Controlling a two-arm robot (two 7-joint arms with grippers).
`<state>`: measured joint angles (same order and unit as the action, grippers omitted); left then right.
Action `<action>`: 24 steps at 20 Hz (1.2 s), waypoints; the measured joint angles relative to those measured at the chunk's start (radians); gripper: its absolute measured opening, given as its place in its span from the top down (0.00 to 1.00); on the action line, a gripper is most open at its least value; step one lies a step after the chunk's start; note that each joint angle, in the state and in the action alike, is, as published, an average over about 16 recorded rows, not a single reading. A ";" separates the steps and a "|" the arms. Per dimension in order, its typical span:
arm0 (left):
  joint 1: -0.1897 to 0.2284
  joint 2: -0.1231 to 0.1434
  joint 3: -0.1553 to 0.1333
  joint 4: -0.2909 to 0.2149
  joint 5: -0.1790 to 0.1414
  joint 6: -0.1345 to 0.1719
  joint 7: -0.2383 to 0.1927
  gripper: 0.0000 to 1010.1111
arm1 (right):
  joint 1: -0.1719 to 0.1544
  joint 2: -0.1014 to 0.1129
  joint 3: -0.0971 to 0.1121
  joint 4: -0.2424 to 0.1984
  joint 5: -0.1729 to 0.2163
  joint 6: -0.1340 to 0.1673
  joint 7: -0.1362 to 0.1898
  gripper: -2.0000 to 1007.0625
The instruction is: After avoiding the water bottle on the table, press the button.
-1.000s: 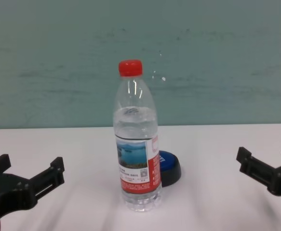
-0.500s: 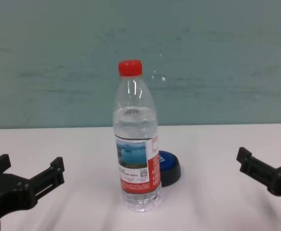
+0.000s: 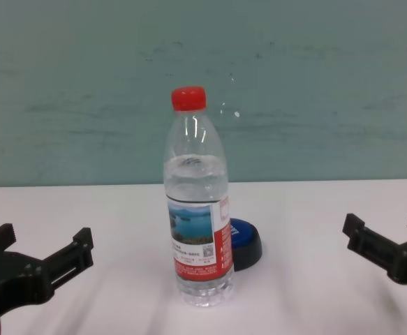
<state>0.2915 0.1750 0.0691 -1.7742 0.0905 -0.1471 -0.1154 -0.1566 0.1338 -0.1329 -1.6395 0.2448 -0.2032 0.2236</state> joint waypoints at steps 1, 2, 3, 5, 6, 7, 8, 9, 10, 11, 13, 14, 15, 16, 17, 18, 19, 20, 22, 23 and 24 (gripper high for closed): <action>0.000 0.000 0.000 0.000 0.000 0.000 0.000 0.01 | 0.000 0.000 0.000 0.000 0.000 0.000 0.000 0.00; 0.000 0.000 0.000 0.000 0.000 0.000 0.000 0.01 | 0.000 0.000 0.000 0.000 0.000 0.000 0.000 0.00; 0.000 0.000 0.000 0.000 0.000 0.000 0.000 0.01 | 0.000 0.000 0.000 0.000 0.000 0.000 0.000 0.00; 0.000 0.000 0.000 0.000 0.000 0.000 0.000 0.01 | 0.000 0.000 0.000 0.000 0.000 0.000 0.000 0.00; 0.000 0.000 0.000 0.000 0.000 0.000 0.000 0.01 | 0.000 0.000 0.000 0.000 0.000 0.000 0.000 0.00; 0.000 0.000 0.000 0.000 0.000 0.000 0.000 0.01 | 0.000 0.000 0.000 0.000 -0.001 0.000 0.000 0.00; 0.000 0.000 0.000 0.000 0.000 0.000 0.000 0.01 | 0.000 0.000 0.000 0.000 -0.001 0.000 0.000 0.00; 0.000 0.000 0.000 0.000 0.000 0.000 0.000 0.01 | 0.000 0.000 0.000 0.000 -0.001 0.000 0.000 0.00; 0.000 0.000 0.000 0.000 0.000 0.000 0.000 0.01 | 0.000 0.000 0.000 0.000 -0.001 0.000 0.000 0.00; 0.000 0.000 0.000 0.000 0.000 0.000 0.000 0.01 | 0.000 0.000 0.000 0.000 -0.001 0.000 0.000 0.00; 0.000 0.000 0.000 0.000 0.000 0.000 0.000 0.01 | 0.000 0.000 0.000 0.000 -0.001 0.000 0.000 0.00; 0.000 0.000 0.000 0.000 0.000 0.000 0.000 0.01 | 0.000 0.000 0.000 0.000 -0.001 0.000 0.000 0.00; 0.000 0.000 0.000 0.000 0.000 0.000 0.000 0.01 | 0.000 0.000 0.000 0.000 -0.001 0.000 0.000 0.00; 0.000 0.000 0.000 0.000 0.000 0.000 0.000 0.01 | 0.000 0.000 0.000 0.000 -0.001 0.000 0.000 0.00; 0.000 0.000 0.000 0.000 0.000 0.000 0.000 0.01 | 0.000 0.000 0.000 0.000 -0.001 0.000 0.000 0.00; 0.000 0.000 0.000 0.000 0.000 0.000 0.000 0.01 | 0.000 0.000 0.000 0.000 -0.001 0.000 0.000 0.00; 0.000 0.000 0.000 0.000 0.000 0.000 0.000 0.01 | 0.000 0.000 0.000 0.000 -0.001 0.000 0.000 0.00; 0.000 0.000 0.000 0.000 0.000 0.000 0.000 0.01 | 0.000 0.000 0.000 0.000 -0.001 0.000 0.000 0.00; 0.000 0.000 0.000 0.000 0.000 0.000 0.000 0.01 | 0.000 0.000 0.000 0.000 -0.001 0.000 0.000 0.00; 0.000 0.000 0.000 0.000 0.000 0.000 0.000 0.01 | 0.000 0.000 0.000 0.000 -0.001 0.000 0.000 0.00; 0.000 0.000 0.000 0.000 0.000 0.000 0.000 0.01 | 0.000 0.000 0.000 0.000 -0.001 0.000 0.000 0.00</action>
<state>0.2915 0.1750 0.0691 -1.7742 0.0905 -0.1471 -0.1154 -0.1566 0.1338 -0.1329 -1.6397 0.2442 -0.2033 0.2237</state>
